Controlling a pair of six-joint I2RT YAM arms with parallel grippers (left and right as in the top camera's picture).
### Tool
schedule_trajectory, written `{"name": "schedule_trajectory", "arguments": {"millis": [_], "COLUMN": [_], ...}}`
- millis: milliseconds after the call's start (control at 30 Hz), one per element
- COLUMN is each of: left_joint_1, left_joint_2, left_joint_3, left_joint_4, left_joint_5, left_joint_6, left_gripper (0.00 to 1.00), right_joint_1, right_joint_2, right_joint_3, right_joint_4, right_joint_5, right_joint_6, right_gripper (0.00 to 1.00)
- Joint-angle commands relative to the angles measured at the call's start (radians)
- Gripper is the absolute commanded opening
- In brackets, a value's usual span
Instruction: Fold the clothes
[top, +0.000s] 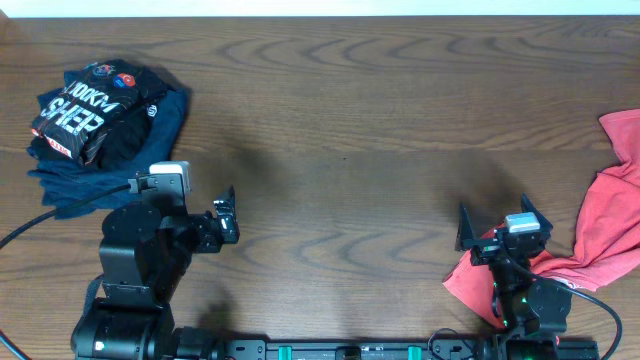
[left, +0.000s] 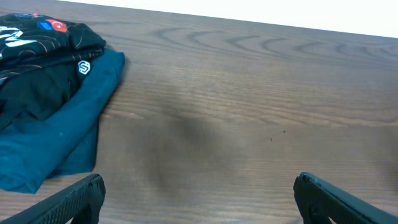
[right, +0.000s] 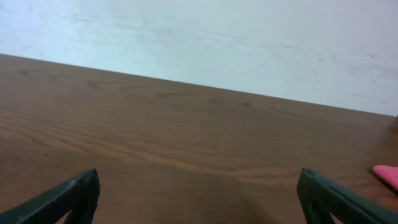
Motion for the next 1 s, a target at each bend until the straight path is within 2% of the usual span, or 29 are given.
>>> {"name": "schedule_trajectory", "arguments": {"millis": [0, 433, 600, 767, 967], "left_joint_1": [-0.004, -0.004, -0.003, 0.016, 0.07], "left_joint_2": [0.0, 0.0, -0.035, -0.161, -0.358], "left_joint_3": [-0.001, -0.001, -0.027, -0.208, -0.5], "left_joint_4": [0.0, 0.0, -0.048, -0.005, 0.257], "left_joint_5": [-0.008, -0.01, -0.039, -0.038, -0.038], "left_joint_6": [0.005, 0.008, 0.037, 0.043, 0.044], "left_gripper": [0.98, 0.98, 0.98, 0.98, 0.98], "right_joint_1": [0.003, 0.004, 0.003, 0.003, 0.004], "right_joint_2": [-0.01, -0.01, -0.01, -0.01, -0.01], "right_joint_3": [-0.002, -0.002, -0.002, -0.003, -0.002], "right_joint_4": [-0.002, -0.002, -0.002, -0.002, -0.002], "right_joint_5": [-0.01, -0.01, -0.01, -0.01, -0.01], "right_joint_6": [0.016, 0.016, 0.016, 0.016, 0.016], "right_gripper": [0.99, 0.99, 0.99, 0.99, 0.99]}}
